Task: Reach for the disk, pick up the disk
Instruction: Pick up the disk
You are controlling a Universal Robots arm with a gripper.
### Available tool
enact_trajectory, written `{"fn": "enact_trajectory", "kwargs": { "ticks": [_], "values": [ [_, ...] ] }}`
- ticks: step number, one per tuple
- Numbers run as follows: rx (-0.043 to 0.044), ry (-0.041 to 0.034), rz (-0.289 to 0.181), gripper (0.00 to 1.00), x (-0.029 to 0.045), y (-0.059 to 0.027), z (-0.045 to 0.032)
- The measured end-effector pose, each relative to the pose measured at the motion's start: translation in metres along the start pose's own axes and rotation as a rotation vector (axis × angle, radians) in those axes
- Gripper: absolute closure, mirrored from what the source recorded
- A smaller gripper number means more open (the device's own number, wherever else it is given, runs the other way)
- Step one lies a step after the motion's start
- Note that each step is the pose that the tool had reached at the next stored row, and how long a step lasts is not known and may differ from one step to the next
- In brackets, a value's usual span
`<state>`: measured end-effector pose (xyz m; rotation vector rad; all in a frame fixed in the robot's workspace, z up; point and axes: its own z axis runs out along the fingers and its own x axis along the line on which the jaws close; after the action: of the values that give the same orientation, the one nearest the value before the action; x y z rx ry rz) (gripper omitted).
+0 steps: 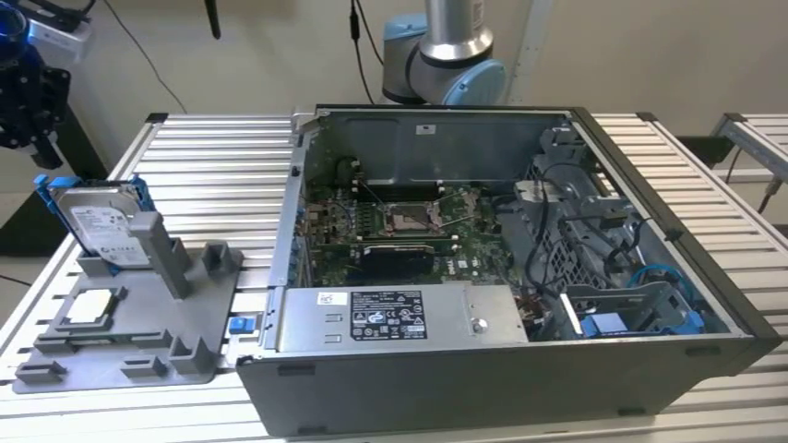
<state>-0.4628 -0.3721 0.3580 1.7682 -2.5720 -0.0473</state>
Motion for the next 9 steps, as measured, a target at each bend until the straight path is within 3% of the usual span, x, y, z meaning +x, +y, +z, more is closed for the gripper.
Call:
{"fn": "enact_trajectory", "kwargs": {
  "ticks": [9],
  "values": [
    [0.0017,0.0055,-0.175,1.00,-0.0001,-0.0003,0.0026]
  ]
}}
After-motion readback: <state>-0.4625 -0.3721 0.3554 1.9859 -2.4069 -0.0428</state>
